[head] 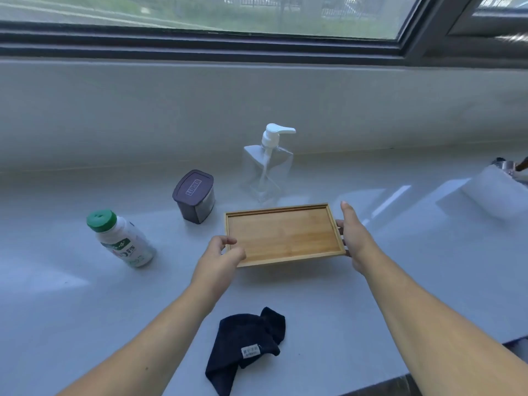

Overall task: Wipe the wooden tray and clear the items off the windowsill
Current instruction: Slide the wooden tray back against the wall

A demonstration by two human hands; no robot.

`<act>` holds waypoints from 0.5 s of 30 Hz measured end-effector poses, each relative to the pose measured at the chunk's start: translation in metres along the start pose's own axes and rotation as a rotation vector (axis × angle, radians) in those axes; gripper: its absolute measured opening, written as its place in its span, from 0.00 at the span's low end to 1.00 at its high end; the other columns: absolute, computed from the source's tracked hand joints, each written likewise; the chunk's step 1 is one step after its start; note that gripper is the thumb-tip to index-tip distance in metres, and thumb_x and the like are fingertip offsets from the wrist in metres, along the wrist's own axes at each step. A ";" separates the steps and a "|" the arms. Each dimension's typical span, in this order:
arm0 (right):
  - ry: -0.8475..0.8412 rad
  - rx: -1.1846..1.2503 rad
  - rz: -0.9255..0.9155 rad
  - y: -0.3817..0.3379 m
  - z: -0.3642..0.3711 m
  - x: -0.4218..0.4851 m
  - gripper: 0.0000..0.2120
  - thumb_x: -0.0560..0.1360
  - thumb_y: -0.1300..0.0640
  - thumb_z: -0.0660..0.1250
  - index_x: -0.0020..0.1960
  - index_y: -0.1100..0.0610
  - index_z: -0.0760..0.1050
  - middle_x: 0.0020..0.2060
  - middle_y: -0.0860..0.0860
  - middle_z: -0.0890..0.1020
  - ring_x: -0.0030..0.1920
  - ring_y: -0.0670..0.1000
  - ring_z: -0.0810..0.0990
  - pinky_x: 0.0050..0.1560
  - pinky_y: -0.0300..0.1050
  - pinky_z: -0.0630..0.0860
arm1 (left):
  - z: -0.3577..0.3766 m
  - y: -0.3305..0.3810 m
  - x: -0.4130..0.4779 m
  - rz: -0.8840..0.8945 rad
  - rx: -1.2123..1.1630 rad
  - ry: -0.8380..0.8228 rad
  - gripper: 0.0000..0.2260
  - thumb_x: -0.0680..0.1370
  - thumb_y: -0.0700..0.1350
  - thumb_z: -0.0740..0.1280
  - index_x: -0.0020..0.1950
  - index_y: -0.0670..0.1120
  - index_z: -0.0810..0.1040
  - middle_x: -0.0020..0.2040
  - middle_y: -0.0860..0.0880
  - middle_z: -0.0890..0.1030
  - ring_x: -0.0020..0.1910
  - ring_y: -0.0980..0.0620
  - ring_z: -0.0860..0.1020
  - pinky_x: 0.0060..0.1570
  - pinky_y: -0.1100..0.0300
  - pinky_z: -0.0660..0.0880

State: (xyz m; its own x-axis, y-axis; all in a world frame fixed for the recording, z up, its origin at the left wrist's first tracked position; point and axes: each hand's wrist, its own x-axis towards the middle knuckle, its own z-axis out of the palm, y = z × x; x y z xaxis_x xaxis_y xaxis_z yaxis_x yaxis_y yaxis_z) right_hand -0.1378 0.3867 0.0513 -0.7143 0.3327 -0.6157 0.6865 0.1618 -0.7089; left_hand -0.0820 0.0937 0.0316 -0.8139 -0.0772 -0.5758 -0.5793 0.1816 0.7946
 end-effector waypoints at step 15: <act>-0.023 -0.138 -0.043 -0.048 -0.158 0.174 0.56 0.64 0.16 0.49 0.71 0.59 0.77 0.69 0.59 0.79 0.67 0.62 0.78 0.70 0.62 0.73 | 0.202 0.108 0.082 -0.043 -0.070 0.070 0.28 0.67 0.57 0.65 0.68 0.63 0.72 0.67 0.51 0.75 0.63 0.53 0.75 0.55 0.53 0.69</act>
State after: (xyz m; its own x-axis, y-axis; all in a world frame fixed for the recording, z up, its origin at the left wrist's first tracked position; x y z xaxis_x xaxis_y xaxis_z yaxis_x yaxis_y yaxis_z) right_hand -0.2732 0.5835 0.0329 -0.7453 0.3020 -0.5944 0.6662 0.3020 -0.6819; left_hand -0.2023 0.3050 0.0316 -0.7880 -0.1517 -0.5967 -0.6133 0.1077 0.7825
